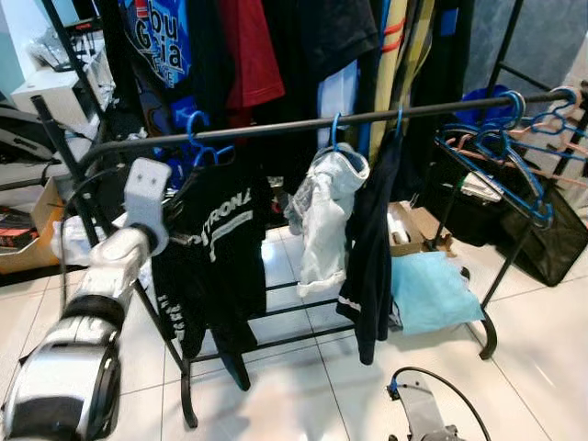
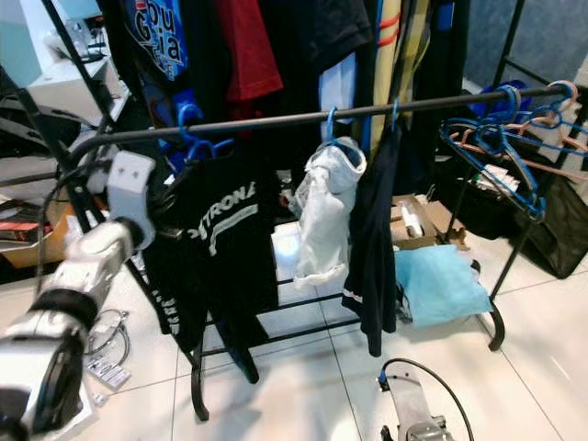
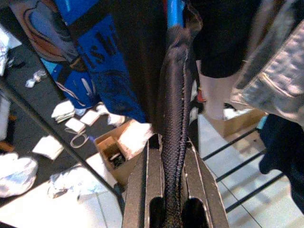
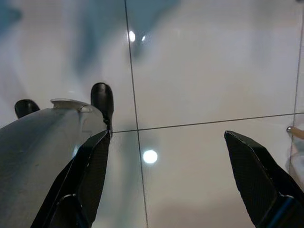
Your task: Hang hanger
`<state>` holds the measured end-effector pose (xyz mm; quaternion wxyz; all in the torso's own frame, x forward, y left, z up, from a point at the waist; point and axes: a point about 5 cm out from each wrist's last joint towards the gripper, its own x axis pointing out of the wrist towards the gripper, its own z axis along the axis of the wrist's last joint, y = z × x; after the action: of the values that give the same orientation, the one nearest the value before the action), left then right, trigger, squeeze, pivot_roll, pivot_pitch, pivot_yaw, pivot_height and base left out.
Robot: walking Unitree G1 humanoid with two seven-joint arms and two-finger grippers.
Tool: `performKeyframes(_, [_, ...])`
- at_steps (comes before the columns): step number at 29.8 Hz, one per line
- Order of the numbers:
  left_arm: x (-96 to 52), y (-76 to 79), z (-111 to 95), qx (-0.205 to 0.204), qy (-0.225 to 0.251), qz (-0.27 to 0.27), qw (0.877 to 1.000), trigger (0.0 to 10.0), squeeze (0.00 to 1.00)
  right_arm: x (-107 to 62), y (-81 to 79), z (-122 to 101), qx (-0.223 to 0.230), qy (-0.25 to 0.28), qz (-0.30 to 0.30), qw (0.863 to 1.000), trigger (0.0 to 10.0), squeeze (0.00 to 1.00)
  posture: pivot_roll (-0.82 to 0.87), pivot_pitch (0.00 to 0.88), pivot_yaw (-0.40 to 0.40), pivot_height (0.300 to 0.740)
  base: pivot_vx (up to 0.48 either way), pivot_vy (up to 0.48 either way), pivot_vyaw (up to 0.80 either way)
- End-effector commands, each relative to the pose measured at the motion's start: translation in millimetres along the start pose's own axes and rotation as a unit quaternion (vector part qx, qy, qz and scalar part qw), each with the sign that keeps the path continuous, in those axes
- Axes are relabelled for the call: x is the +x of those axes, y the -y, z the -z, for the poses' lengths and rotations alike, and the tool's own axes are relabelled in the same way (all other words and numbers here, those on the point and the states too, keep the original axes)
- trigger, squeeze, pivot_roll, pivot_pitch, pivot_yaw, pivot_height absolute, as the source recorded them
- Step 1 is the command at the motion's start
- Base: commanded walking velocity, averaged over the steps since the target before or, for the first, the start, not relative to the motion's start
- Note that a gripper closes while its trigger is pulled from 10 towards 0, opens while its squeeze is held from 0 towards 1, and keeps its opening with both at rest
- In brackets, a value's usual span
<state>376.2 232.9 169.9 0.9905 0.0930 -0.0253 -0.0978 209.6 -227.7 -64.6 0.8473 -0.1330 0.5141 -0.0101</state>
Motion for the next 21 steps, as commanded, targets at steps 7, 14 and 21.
performKeyframes(7, [-27.6,-8.4,-2,0.014,0.041,0.050,0.998,2.5,0.00,0.2,-3.7,-5,-0.012,0.004,-0.004,1.000,10.0,0.00,-0.10,0.000,0.040,0.740,0.000,0.000,0.00])
performKeyframes(14, [-47.9,-19.0,-2,0.011,0.040,0.062,0.997,7.5,0.00,0.2,-4.0,-6,-0.013,0.005,-0.005,1.000,10.0,0.00,-0.10,0.000,0.045,0.740,0.000,0.000,0.00])
performKeyframes(21, [-62.2,-20.3,-6,0.008,0.033,0.115,0.993,9.0,0.00,0.3,-5.8,-7,-0.009,0.007,-0.005,1.000,10.0,0.00,-0.10,0.000,0.059,0.740,0.000,0.000,0.00])
